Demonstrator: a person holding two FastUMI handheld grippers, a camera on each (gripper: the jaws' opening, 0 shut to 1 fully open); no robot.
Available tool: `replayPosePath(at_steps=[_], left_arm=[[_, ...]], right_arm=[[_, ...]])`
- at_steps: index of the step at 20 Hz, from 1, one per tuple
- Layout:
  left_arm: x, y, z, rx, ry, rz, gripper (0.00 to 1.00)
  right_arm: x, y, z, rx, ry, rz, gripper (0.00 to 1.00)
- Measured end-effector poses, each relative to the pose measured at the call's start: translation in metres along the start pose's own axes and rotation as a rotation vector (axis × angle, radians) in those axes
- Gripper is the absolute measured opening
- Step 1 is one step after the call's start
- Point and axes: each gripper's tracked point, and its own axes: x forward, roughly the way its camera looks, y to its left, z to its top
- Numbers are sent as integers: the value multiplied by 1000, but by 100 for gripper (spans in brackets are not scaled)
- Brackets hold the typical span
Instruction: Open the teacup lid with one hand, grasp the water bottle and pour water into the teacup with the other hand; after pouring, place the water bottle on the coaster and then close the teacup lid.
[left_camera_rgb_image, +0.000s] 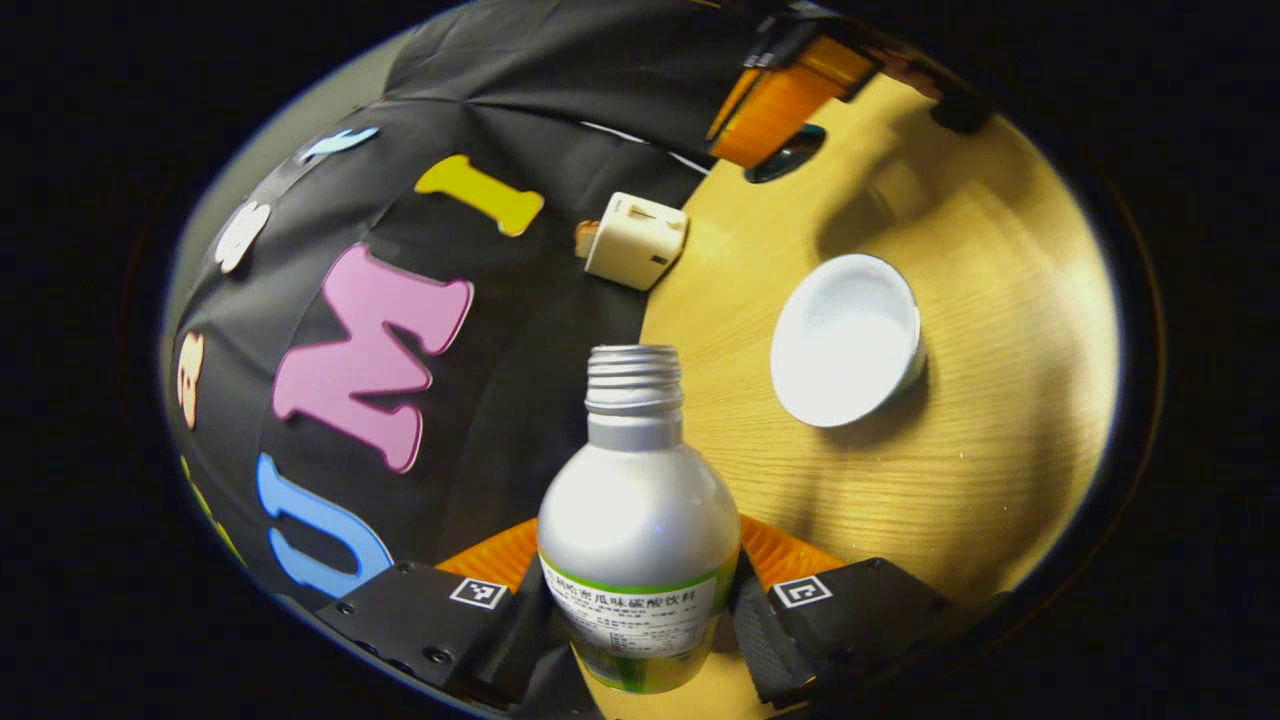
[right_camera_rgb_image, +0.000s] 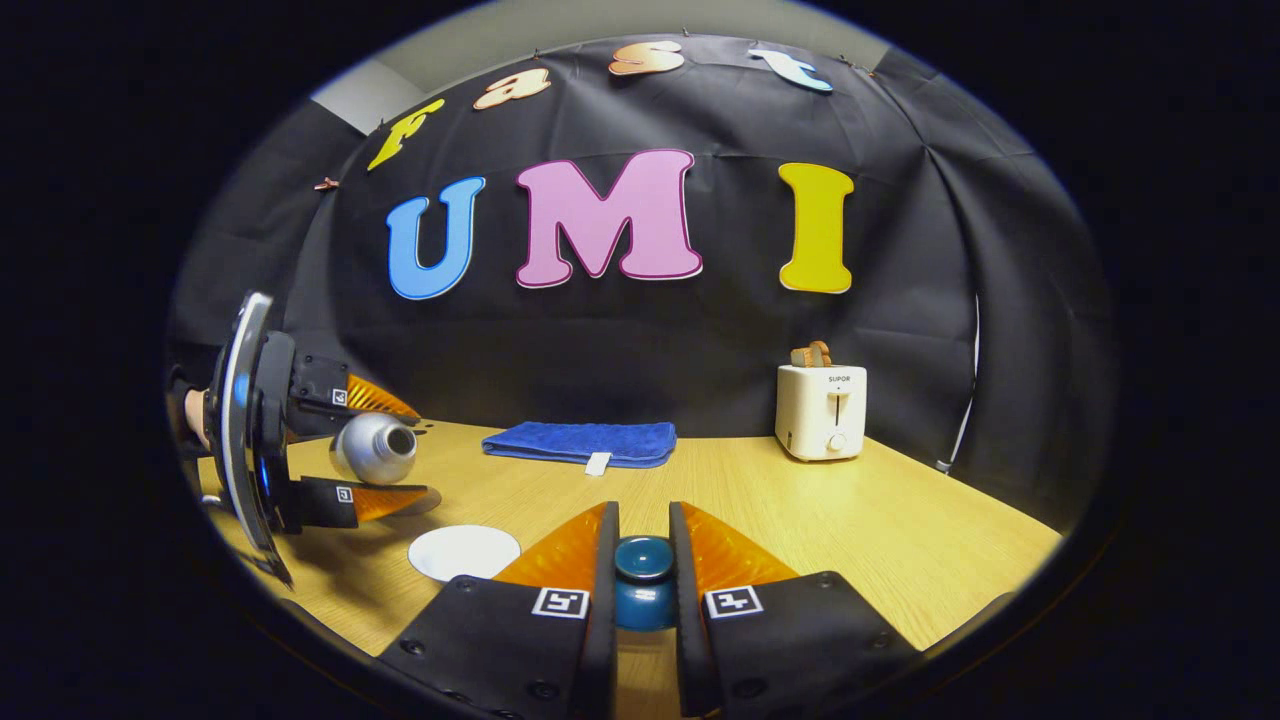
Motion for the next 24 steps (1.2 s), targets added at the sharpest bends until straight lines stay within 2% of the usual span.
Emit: replayPosePath(at_steps=[8, 10, 24], left_arm=[[13, -22, 4, 254, 30, -103, 81], [13, -21, 0, 285, 44, -117, 81], [8, -15, -5, 513, 81, -99, 82]], right_arm=[[0, 0, 0, 0, 0, 0, 28], [0, 0, 0, 1, 0, 0, 28], [-2, -2, 0, 1, 0, -4, 28]])
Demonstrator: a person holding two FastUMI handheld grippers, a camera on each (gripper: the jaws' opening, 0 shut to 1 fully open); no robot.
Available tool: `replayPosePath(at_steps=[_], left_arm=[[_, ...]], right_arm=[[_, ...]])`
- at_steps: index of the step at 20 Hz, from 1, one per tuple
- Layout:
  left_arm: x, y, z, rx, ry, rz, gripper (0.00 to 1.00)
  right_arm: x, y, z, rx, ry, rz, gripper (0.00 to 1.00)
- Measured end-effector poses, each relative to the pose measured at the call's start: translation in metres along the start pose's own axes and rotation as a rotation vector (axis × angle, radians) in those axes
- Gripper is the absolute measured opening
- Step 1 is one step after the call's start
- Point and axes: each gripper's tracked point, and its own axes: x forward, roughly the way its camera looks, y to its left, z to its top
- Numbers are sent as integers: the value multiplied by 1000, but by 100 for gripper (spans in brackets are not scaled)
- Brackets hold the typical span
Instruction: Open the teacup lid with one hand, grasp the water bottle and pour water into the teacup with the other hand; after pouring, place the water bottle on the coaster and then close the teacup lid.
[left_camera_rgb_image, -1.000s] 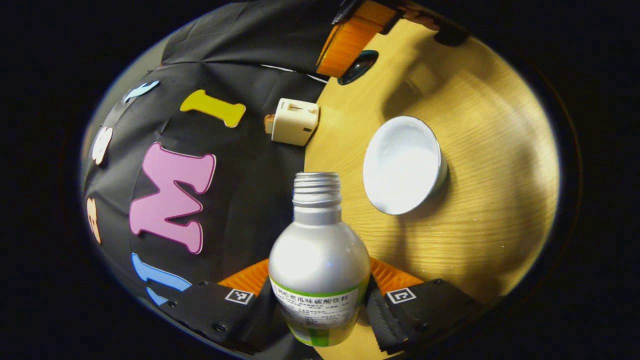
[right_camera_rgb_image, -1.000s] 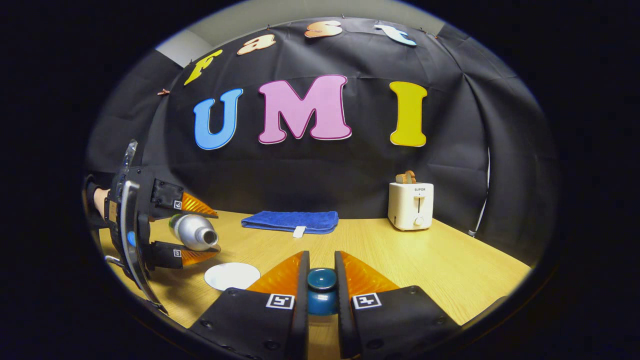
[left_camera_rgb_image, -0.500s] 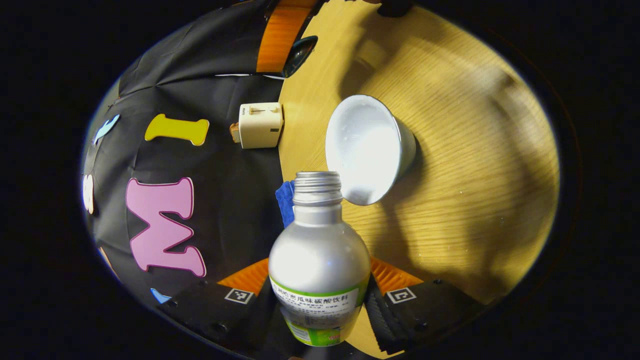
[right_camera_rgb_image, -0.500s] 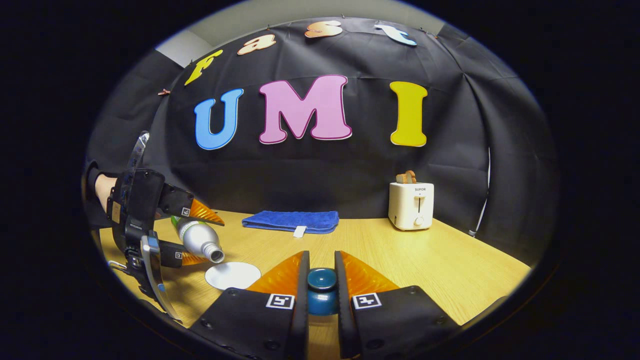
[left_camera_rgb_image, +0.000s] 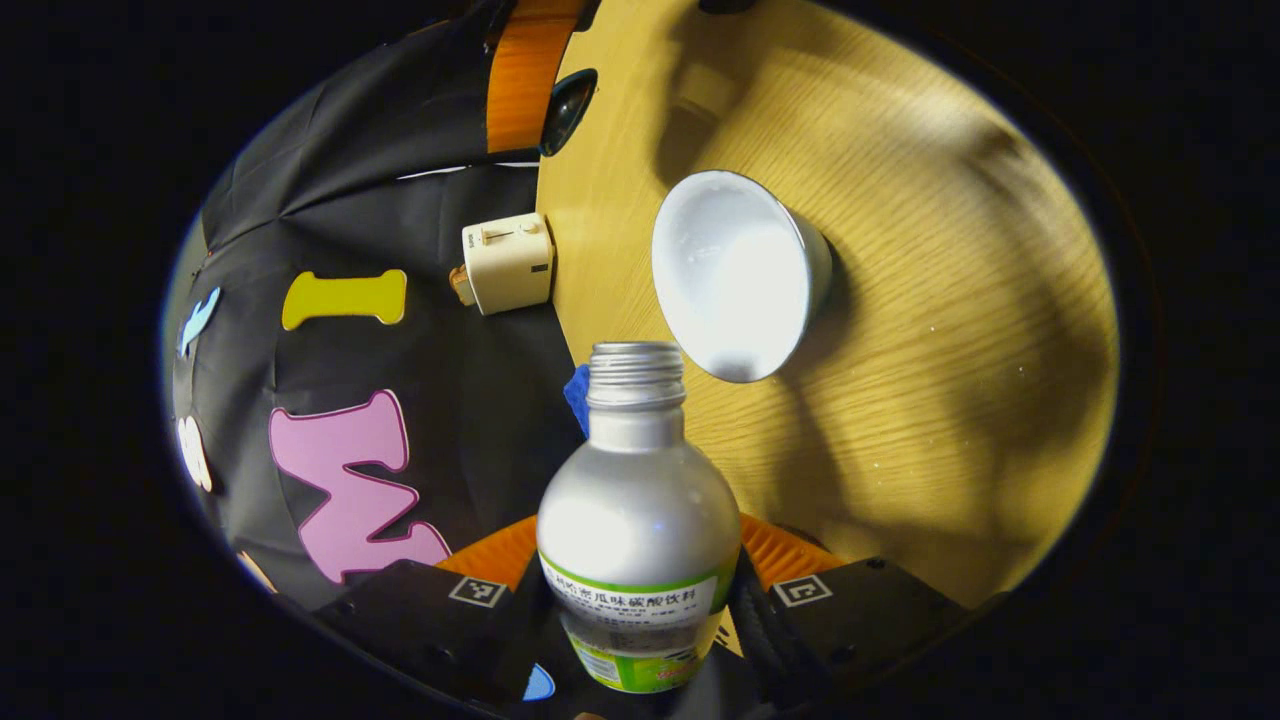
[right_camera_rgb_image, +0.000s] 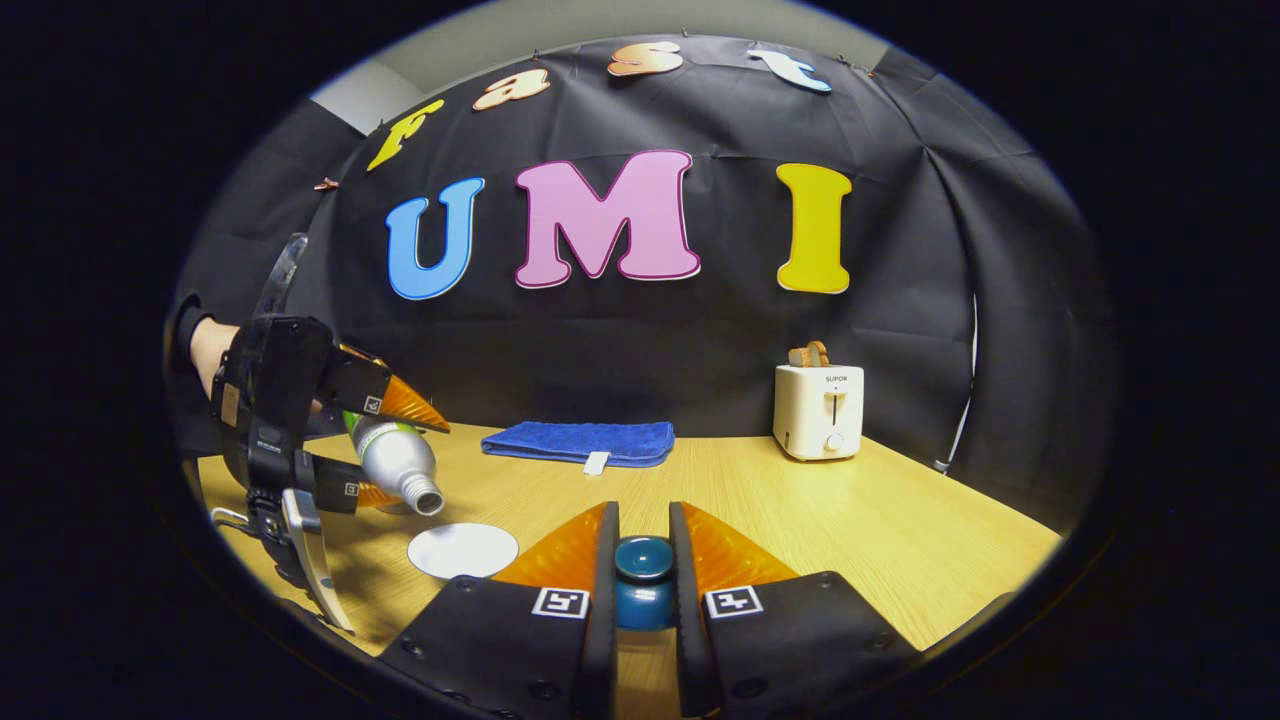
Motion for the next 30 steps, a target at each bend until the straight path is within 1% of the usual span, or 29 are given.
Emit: replayPosePath(at_steps=[5, 13, 20, 25, 30], left_arm=[[0, 0, -4, 65, 18, -3, 82], [0, 2, -6, 140, 45, -13, 82], [-1, 6, -7, 219, 68, -8, 82], [-2, 4, -6, 239, 78, -5, 83], [-2, 4, -6, 268, 80, 17, 82]], right_arm=[[0, 0, 0, 0, 0, 0, 28], [1, 0, 0, 0, -1, 0, 28], [1, 1, 0, 0, -1, 0, 28], [0, 1, 1, 0, -1, 0, 28], [0, 1, 1, 0, 0, 0, 28]])
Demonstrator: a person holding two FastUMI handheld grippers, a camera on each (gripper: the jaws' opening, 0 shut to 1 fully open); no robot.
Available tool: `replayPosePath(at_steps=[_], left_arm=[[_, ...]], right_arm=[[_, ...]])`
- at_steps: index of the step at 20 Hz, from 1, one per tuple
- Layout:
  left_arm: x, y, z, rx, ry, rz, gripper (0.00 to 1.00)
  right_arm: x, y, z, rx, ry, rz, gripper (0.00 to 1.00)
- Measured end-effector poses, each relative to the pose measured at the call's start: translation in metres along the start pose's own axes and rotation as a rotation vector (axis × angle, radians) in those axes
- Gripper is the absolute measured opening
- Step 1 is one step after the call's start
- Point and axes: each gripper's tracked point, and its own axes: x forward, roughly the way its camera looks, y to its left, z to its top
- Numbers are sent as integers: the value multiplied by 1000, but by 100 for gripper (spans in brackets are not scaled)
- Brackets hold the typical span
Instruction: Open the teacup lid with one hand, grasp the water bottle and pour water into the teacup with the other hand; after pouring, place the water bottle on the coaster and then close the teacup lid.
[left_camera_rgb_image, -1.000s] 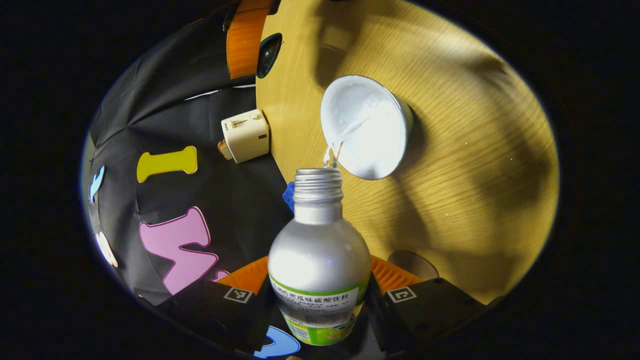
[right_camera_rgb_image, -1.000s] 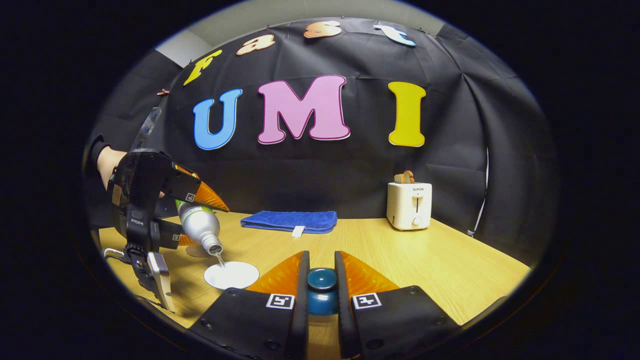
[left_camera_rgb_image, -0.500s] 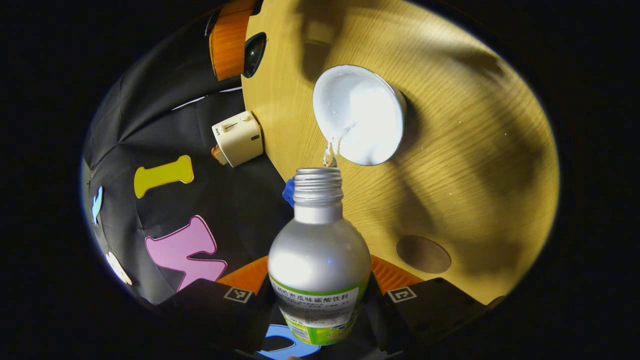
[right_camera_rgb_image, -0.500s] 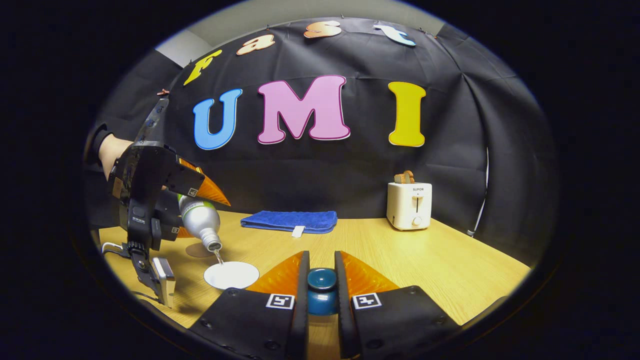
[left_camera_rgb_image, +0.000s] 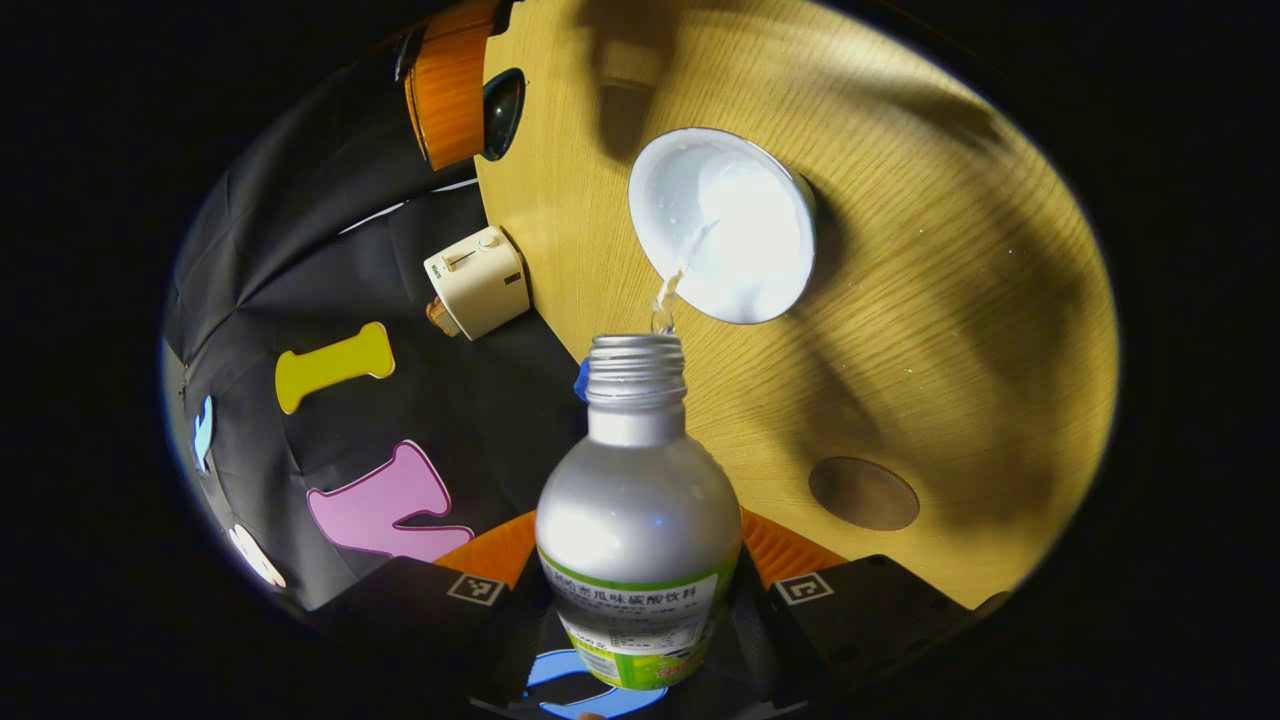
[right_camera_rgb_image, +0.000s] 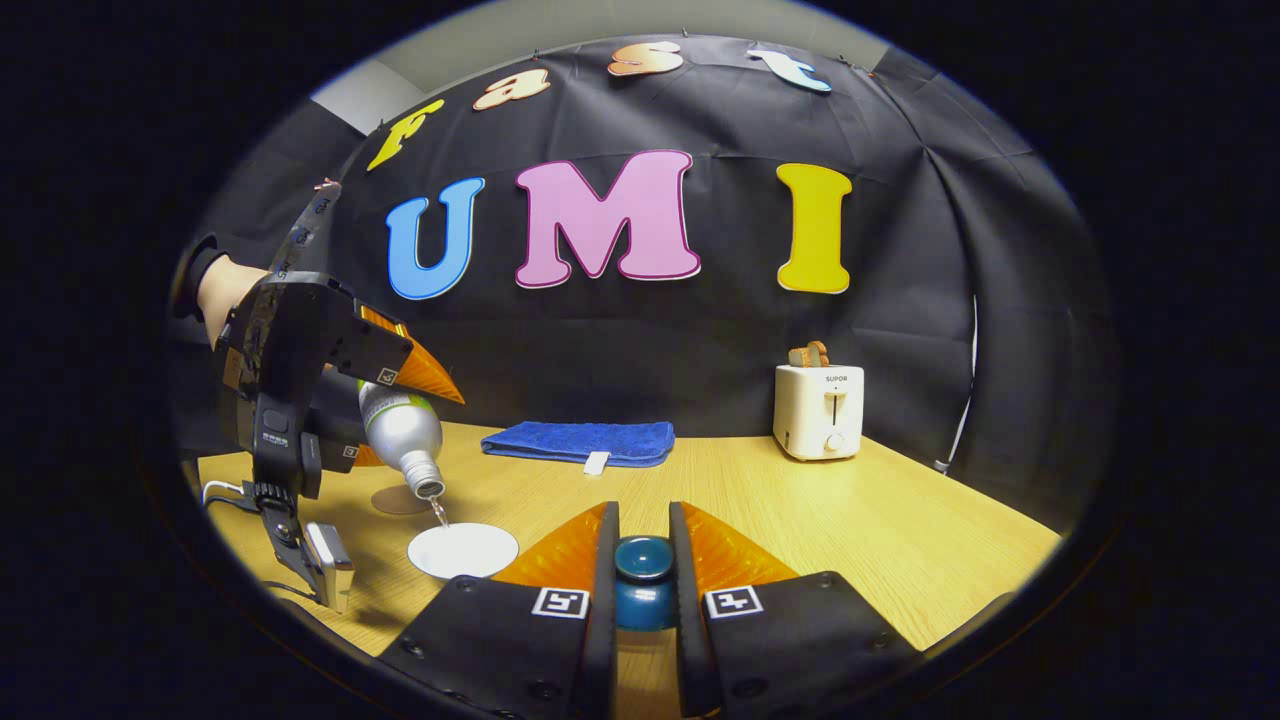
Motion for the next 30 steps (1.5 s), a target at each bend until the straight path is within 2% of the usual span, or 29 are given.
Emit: replayPosePath(at_steps=[17, 30], left_arm=[[-4, 1, 7, 59, 2, 46, 82], [-5, -7, 13, 52, 0, 29, 82]], right_arm=[[0, 0, 0, 0, 0, 0, 28], [1, 0, 0, 0, 0, 0, 28]])
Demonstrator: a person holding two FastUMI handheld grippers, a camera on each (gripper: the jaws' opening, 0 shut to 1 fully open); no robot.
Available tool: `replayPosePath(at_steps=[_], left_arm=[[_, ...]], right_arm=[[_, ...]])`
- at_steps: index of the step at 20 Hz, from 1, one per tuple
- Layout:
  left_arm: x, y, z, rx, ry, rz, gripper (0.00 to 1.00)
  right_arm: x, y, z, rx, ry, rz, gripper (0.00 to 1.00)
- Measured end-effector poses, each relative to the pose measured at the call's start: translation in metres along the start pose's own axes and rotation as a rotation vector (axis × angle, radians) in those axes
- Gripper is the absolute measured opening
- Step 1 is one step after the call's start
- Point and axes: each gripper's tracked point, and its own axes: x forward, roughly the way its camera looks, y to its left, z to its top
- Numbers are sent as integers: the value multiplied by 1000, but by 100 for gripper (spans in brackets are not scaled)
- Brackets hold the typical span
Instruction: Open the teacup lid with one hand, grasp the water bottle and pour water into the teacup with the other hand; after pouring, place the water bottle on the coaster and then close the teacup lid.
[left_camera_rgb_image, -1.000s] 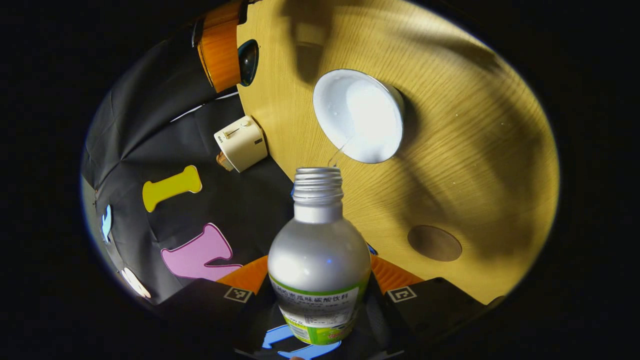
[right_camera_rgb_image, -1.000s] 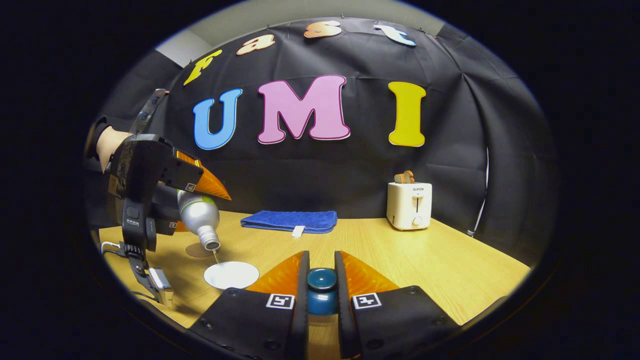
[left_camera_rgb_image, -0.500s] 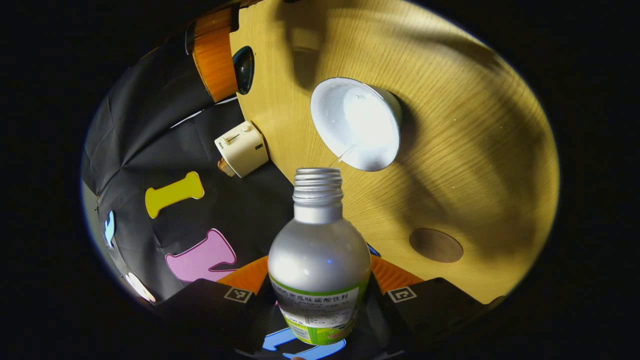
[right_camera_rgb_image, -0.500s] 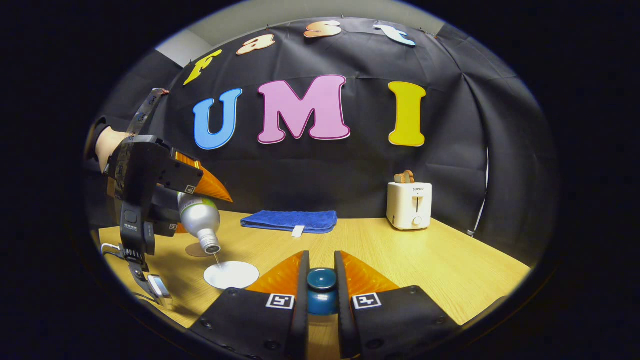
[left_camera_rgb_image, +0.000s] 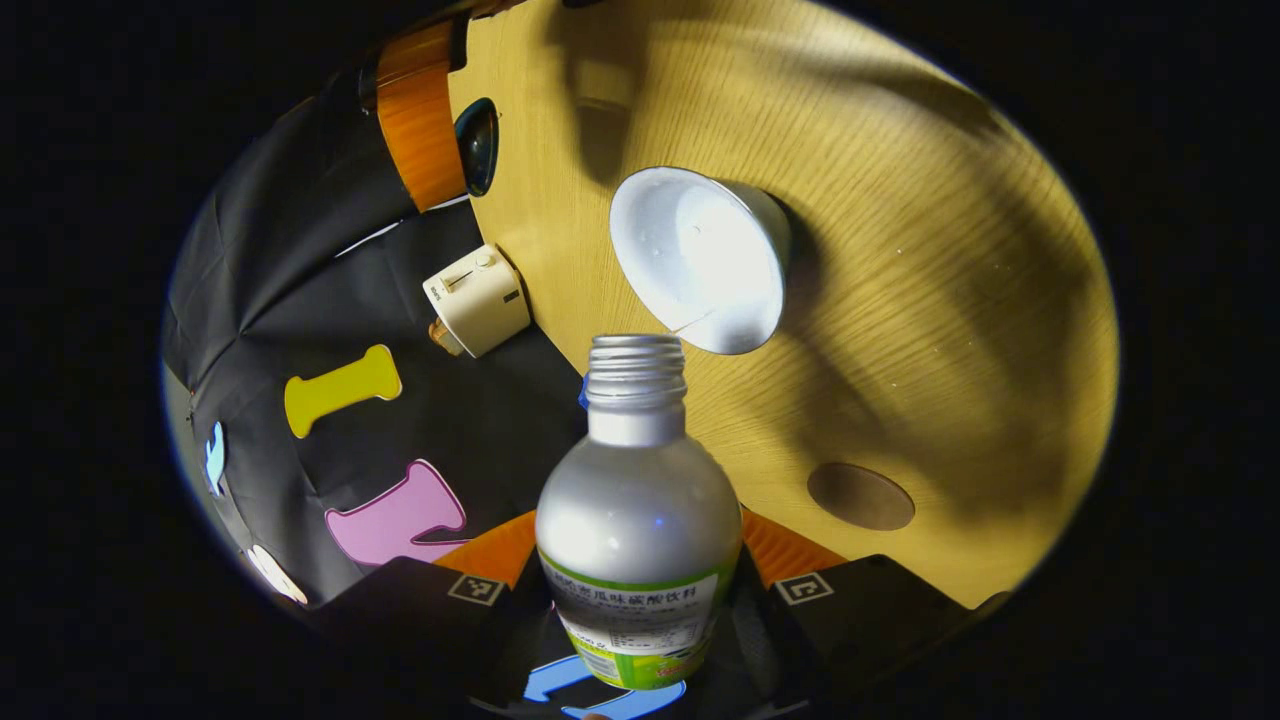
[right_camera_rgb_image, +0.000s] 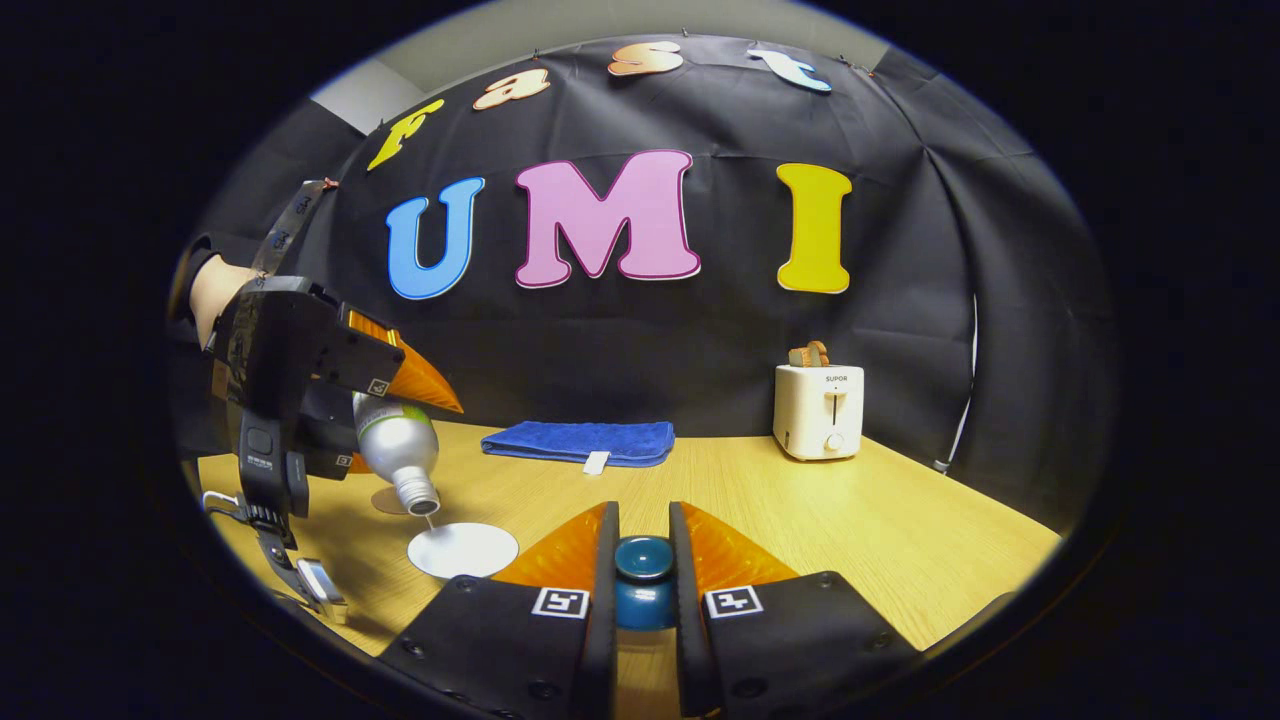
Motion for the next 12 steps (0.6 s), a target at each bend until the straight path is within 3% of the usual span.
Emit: replayPosePath(at_steps=[8, 10, 12], left_arm=[[-2, -3, -1, -66, -14, 16, 83], [-4, -9, 0, -160, -38, 21, 82], [-7, -10, -3, -326, -59, 42, 82]], right_arm=[[0, 0, 0, 0, 0, 0, 28], [0, 0, 0, 0, 0, 0, 28], [0, 0, 0, 0, 0, 0, 28]])
